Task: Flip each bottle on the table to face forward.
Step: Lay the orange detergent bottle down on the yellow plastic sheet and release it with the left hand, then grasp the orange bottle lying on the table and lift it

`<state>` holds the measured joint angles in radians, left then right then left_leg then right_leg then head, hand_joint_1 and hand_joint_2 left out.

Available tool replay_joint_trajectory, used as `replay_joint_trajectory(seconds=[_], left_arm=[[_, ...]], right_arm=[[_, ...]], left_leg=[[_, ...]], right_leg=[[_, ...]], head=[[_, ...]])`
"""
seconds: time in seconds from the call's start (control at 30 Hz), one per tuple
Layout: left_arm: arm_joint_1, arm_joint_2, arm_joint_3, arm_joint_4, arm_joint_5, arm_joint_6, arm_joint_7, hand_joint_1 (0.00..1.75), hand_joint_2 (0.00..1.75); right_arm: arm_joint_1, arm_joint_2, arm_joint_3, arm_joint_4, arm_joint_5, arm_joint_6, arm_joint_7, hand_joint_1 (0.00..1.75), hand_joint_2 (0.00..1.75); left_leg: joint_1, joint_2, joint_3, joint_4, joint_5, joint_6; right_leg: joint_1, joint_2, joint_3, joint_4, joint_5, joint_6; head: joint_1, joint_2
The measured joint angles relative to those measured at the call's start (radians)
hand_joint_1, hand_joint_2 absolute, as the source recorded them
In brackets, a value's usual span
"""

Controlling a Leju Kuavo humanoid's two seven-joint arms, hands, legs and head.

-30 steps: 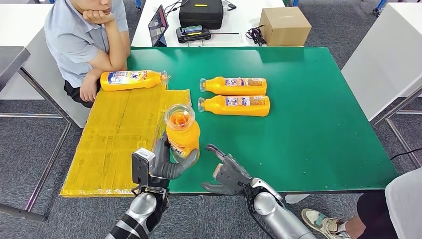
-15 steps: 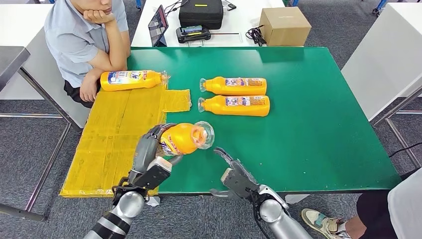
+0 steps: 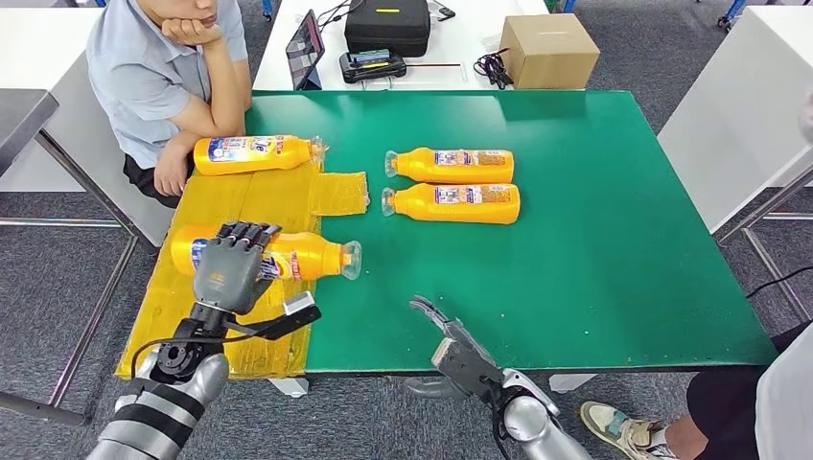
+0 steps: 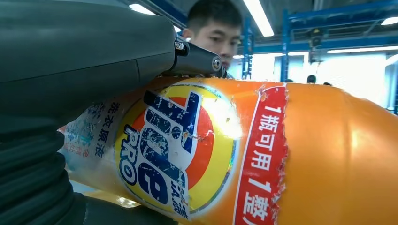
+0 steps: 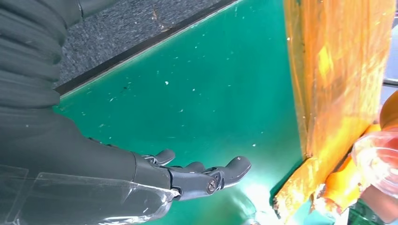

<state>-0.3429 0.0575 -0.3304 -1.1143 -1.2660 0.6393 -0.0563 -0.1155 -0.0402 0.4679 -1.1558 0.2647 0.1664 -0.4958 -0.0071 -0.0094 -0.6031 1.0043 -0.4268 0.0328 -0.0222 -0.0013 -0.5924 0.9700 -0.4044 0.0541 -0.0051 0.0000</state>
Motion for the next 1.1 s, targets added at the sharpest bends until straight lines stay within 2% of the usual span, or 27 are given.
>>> replay_joint_trajectory(seconds=[0.17,0.4,0.57,0.73,0.77,0.83,0.9,0.97,1.0,1.1], left_arm=[[-0.068,0.026,0.009,0.08,-0.051,-0.073,0.025,1.75,1.75],[-0.206,0.039,0.023,0.308,0.029,-0.224,-0.014,1.75,1.75],[-0.272,0.039,0.026,0.45,0.037,-0.269,-0.017,1.75,1.75],[-0.31,0.038,0.028,0.537,0.06,-0.302,-0.013,1.73,1.75],[-0.317,0.037,0.028,0.55,0.062,-0.305,-0.011,1.68,1.75],[-0.331,0.035,0.03,0.571,0.068,-0.314,-0.011,1.38,1.75],[-0.342,0.033,0.031,0.587,0.072,-0.326,-0.013,0.89,1.75],[-0.351,0.031,0.033,0.6,0.074,-0.341,-0.017,0.58,1.75],[-0.356,0.03,0.033,0.606,0.076,-0.35,-0.018,0.52,1.75],[-0.373,0.026,0.035,0.626,0.088,-0.379,-0.024,0.52,1.75]], right_arm=[[0.013,-0.002,0.01,-0.043,0.002,0.013,-0.012,0.0,1.75],[0.02,-0.006,0.038,-0.102,-0.001,0.03,-0.016,0.0,1.75],[0.008,-0.005,0.048,-0.107,-0.003,0.04,-0.015,0.0,1.75],[-0.002,-0.005,0.059,-0.107,-0.005,0.044,-0.015,0.0,1.75],[-0.004,-0.004,0.061,-0.107,-0.005,0.045,-0.014,0.0,1.75],[-0.008,-0.003,0.063,-0.107,-0.005,0.046,-0.014,0.0,1.75],[-0.012,-0.002,0.065,-0.107,-0.005,0.047,-0.014,0.0,1.75],[-0.016,-0.001,0.066,-0.107,-0.005,0.048,-0.013,0.0,1.75],[-0.018,-0.001,0.066,-0.107,-0.005,0.049,-0.013,0.0,1.75],[-0.027,-0.001,0.068,-0.107,-0.006,0.052,-0.013,0.0,1.75]], left_leg=[[0.0,0.0,0.0,0.0,0.0,0.0],[0.0,0.0,0.0,0.0,0.001,0.0],[0.0,0.0,0.0,0.0,0.001,-0.001],[0.0,0.0,0.0,0.0,0.001,-0.001],[0.0,0.0,0.0,0.0,0.001,-0.001],[0.0,0.0,0.0,0.0,0.001,-0.001],[0.0,0.0,0.0,0.0,0.001,-0.001],[0.0,0.0,0.0,0.0,0.001,-0.001],[0.0,0.0,0.0,0.0,0.001,-0.001],[0.0,0.0,0.0,0.0,0.002,-0.001]], right_leg=[[0.0,0.0,0.0,0.0,0.0,0.0],[0.0,0.0,0.0,0.0,0.0,0.0],[0.0,0.0,0.0,0.001,0.0,0.0],[0.0,0.0,0.0,0.0,0.0,0.0],[0.0,0.0,0.0,0.0,0.0,0.0],[0.0,0.0,0.0,0.0,0.0,0.0],[0.0,0.0,0.0,0.0,0.0,0.0],[0.0,0.0,0.0,0.0,0.0,0.0],[0.0,0.0,0.0,0.0,0.0,0.0],[0.0,0.0,0.0,0.001,0.0,0.0]], head=[[0.0,0.0],[0.0,0.0],[0.0,0.0],[0.0,0.0],[0.0,0.0],[0.0,0.0],[0.0,0.0],[0.0,0.0],[0.0,0.0],[0.0,0.0]])
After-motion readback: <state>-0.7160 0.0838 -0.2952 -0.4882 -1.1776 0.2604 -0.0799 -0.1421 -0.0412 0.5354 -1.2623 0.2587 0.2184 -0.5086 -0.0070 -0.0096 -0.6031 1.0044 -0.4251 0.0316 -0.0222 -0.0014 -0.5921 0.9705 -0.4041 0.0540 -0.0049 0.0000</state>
